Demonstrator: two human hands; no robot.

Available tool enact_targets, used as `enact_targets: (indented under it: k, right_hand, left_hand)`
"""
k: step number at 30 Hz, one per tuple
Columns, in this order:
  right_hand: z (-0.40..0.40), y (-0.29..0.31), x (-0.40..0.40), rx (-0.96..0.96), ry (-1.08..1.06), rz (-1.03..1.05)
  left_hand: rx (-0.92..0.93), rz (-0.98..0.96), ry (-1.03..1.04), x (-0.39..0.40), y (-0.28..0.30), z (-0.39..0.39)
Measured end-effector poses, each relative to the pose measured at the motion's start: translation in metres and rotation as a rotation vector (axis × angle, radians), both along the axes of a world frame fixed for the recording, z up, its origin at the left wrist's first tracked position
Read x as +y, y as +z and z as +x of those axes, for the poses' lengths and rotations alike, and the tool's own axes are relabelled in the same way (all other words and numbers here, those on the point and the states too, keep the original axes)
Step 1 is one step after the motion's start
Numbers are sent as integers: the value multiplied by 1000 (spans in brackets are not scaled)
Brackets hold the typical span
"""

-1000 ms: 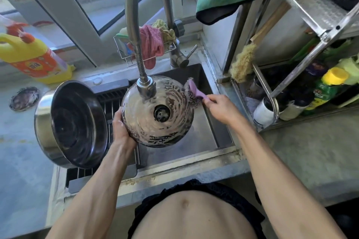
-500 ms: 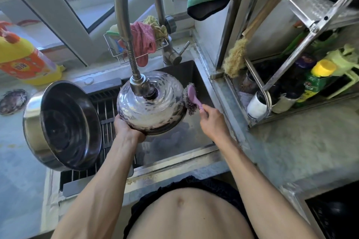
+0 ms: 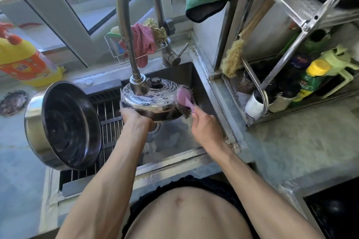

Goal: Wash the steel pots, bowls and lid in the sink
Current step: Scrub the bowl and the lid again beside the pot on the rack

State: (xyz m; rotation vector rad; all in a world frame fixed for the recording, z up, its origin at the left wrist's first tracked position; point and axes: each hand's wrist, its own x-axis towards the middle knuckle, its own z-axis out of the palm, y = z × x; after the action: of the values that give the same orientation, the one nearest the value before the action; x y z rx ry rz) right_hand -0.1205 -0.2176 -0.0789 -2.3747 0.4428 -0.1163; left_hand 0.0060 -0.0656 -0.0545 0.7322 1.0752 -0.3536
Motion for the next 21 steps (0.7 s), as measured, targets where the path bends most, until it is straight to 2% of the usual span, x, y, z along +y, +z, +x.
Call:
enact_targets:
  k: [3,6,7,10,11,14,15,19,21]
  right_hand:
    - [-11,8,7,-54,140,-18]
    - [-8,6,-14,4,-38,-10]
    - [-9,9,-14,-8,-26,-20]
    - [-16,22,7,-71,210,-50]
    - [-16,22,5,-66,222,-78]
    - [-5,16,-17,10,30,-119]
    - [-3,19,-14,19,25,-151]
    - [-15,29,17,-28,246,-208]
    - [-10,25,0,3,168,-230]
  left_hand:
    - [-22,-17,49,-4,4,-1]
    - [-36,-97,75,-7,9,-3]
    - [-55,-110,79,-8,9,-3]
    - [-76,-99,70,-8,12,-4]
    - [-56,-96,68,-8,10,-5]
    - [-52,-136,21,-9,6,-4]
    - [-56,-97,22,-10,3,-3]
    - [-15,59,-13,-9,-6,-4]
    - [-26,128,-100,-9,-7,-7]
